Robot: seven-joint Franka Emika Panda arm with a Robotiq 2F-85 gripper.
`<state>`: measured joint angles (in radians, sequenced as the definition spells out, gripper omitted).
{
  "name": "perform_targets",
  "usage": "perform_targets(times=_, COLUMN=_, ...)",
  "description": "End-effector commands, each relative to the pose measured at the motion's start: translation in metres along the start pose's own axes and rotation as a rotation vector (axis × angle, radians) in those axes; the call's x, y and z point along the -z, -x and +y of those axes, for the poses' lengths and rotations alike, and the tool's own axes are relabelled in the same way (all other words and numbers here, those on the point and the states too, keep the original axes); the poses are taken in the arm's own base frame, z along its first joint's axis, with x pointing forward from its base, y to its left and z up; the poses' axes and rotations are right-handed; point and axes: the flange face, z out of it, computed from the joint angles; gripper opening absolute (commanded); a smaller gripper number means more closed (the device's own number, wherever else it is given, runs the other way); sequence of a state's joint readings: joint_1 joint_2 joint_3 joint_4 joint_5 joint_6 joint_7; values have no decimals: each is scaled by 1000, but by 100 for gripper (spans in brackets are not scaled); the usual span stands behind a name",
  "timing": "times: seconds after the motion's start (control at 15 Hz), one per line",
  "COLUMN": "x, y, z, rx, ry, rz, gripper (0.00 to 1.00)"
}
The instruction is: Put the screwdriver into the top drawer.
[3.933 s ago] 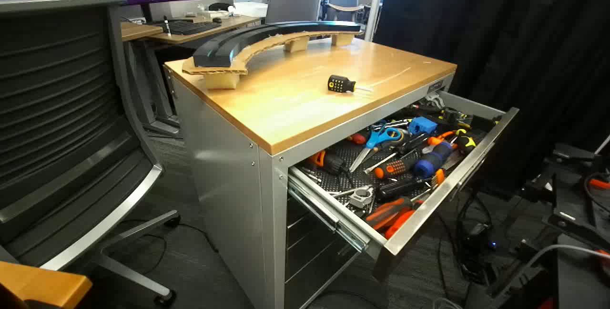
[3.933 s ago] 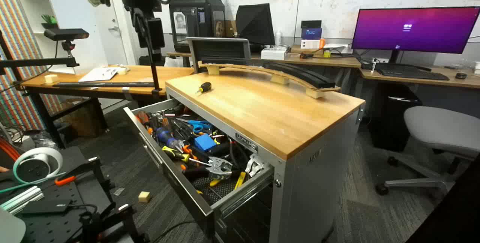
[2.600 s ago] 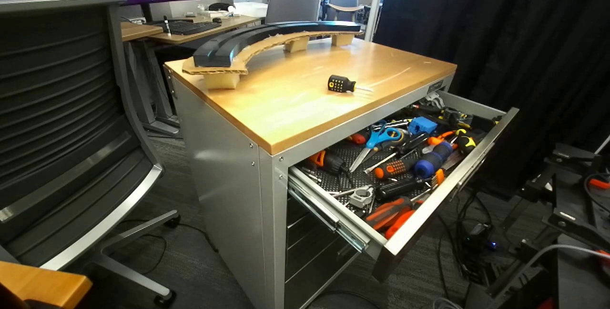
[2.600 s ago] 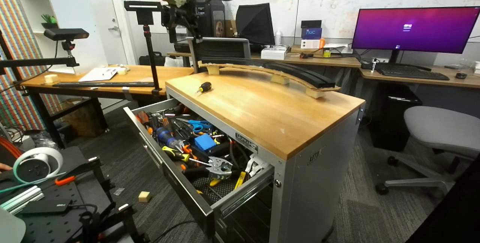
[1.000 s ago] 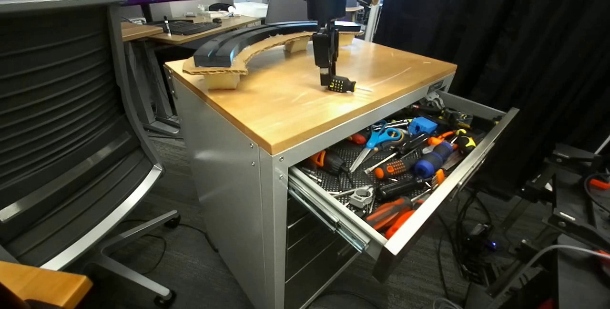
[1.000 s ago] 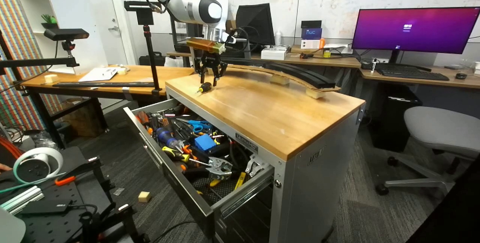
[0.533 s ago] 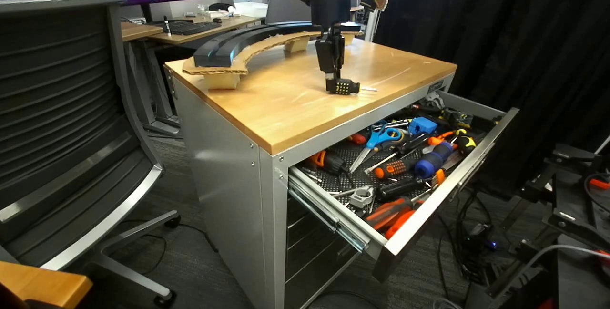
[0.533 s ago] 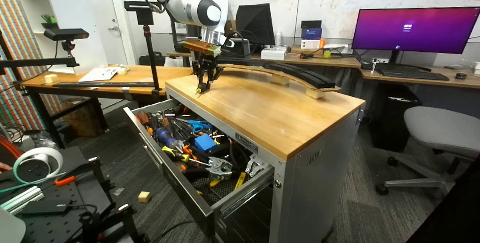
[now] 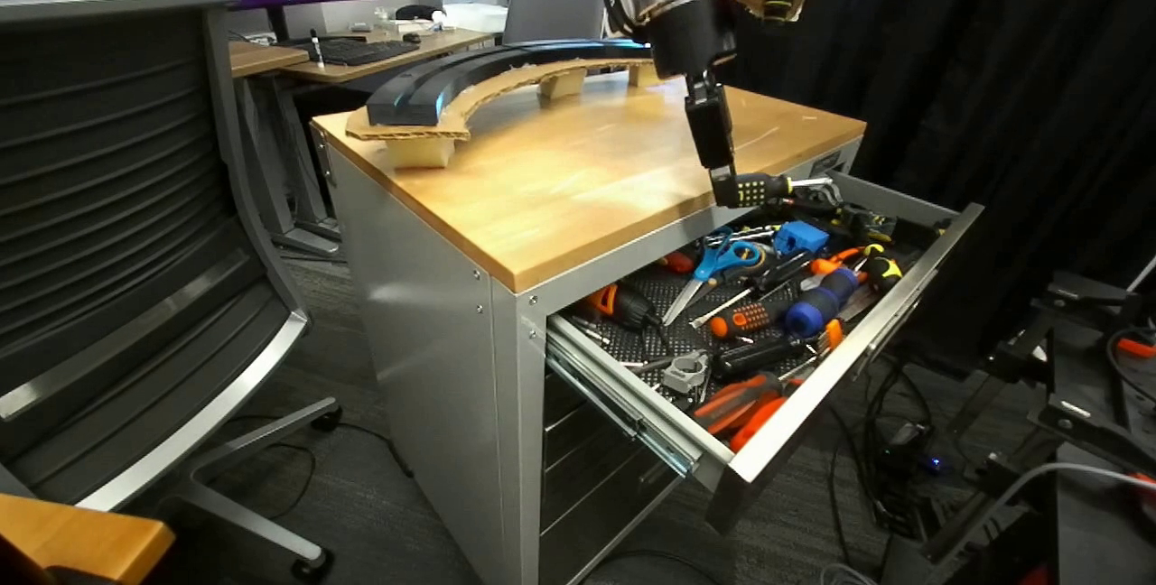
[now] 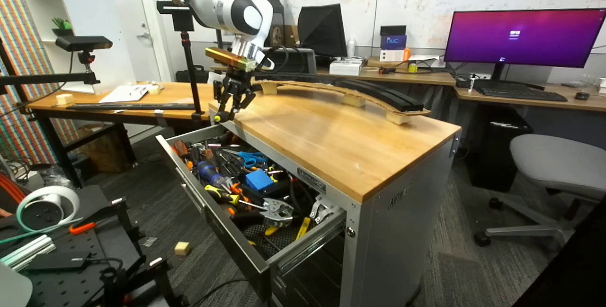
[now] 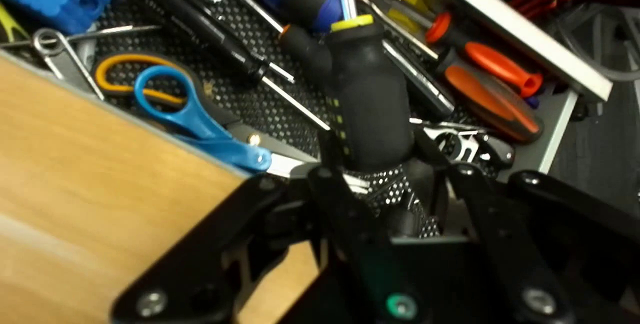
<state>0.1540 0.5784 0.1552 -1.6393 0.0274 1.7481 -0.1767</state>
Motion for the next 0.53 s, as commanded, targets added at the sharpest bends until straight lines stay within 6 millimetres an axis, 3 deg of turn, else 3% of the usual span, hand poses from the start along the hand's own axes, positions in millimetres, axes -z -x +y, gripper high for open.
perform_targets(times=0.0, x=-6, y=26, z=-18, rx=55, ry=-7, rz=-25, gripper=62)
perform_targets(times=0.13, x=-11, y=37, z=-17, rx=24, ry=2, rz=-40, gripper=76)
perform_targets(times=0.33, x=-35, y=64, z=-6, rx=-92, ry=-60, rz=-82, gripper=99)
perform_targets(times=0.47, x=-58, y=90, z=1, rx=-186, ry=-154, rz=-104, gripper=100)
